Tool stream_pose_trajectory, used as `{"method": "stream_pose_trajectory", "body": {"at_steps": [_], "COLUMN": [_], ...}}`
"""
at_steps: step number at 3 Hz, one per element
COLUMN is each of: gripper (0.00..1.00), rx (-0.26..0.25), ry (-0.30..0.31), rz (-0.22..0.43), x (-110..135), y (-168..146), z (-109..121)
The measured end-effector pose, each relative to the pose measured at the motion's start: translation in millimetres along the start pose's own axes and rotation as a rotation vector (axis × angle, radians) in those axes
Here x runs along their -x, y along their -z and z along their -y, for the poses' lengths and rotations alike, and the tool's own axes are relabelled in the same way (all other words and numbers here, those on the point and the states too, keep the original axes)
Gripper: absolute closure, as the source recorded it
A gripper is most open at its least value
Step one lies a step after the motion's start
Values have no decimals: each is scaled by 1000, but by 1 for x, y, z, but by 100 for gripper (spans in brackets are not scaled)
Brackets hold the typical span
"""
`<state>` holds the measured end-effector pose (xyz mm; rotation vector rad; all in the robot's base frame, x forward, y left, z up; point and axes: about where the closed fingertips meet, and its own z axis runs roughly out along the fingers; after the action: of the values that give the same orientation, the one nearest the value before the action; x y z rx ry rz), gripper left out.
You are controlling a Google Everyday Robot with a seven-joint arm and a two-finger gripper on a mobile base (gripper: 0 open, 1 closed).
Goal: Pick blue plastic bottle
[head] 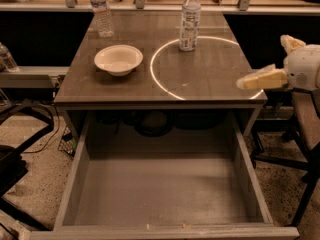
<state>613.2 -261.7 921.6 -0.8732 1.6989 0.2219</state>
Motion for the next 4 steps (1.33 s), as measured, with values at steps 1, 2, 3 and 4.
{"method": "stream_pose_trajectory", "body": {"at_steps": [1,2,3,4], "gripper": [0,0,0,0], "rx": [-45,-46,-28,-13], "ry": [-79,-79,-84,-110], "rz": [124,125,154,234], "x": [17,18,25,46], "y": [-25,-25,-39,-80], "z": [9,9,8,18]}}
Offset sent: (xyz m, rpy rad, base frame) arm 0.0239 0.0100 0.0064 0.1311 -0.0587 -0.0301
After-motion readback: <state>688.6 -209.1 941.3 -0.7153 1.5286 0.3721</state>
